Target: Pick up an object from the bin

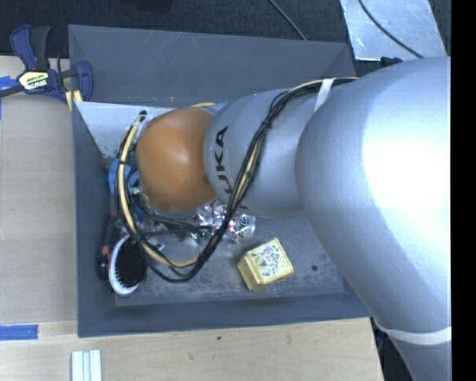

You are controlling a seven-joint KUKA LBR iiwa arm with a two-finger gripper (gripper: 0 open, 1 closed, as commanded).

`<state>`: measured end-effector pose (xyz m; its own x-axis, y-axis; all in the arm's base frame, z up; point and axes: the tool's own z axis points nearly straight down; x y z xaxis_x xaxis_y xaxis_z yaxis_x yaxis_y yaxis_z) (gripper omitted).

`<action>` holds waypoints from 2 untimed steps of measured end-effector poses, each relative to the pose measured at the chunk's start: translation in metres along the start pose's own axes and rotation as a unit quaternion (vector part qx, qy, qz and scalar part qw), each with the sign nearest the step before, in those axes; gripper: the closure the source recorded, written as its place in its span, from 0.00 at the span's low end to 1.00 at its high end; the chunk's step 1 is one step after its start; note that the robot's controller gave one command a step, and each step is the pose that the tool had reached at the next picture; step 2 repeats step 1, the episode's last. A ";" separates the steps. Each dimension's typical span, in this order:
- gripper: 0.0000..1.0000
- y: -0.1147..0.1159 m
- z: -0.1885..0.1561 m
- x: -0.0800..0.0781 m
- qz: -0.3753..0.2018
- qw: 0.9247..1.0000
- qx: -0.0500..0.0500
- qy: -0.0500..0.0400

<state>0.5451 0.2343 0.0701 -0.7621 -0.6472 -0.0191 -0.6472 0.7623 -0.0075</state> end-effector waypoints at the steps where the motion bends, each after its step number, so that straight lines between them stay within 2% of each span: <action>1: 1.00 0.017 -0.115 0.017 -0.013 1.000 -0.001 0.001; 2: 1.00 0.017 -0.115 0.017 -0.013 1.000 -0.001 0.001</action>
Offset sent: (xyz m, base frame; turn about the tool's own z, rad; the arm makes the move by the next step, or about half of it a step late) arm 0.0008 -0.0011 0.1229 -0.0157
